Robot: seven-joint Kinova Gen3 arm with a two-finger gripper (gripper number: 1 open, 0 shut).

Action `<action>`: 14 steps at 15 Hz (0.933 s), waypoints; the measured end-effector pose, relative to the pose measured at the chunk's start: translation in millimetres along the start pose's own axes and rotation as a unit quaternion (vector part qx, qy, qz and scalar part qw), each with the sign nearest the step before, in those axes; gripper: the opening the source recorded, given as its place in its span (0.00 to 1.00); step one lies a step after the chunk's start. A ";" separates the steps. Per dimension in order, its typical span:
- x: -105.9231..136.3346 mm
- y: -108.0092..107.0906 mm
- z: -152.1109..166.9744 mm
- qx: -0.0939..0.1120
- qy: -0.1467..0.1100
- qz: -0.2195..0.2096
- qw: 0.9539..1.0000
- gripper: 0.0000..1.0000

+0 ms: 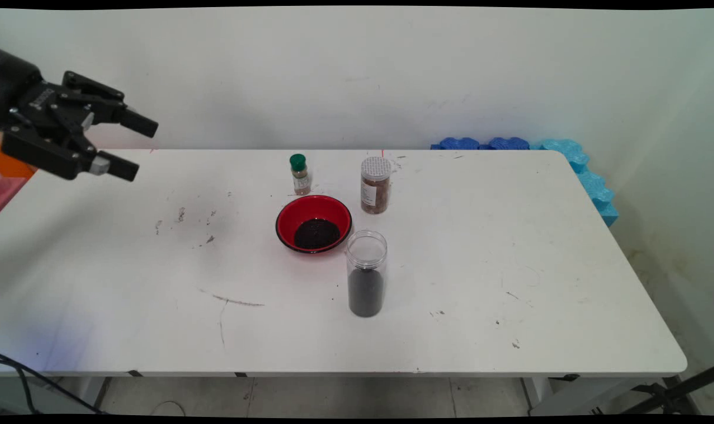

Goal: Pick up the black seasoning powder from the table

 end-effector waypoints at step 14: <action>13.4 0.6 89.4 0.028 0.008 0.003 1.000 1.00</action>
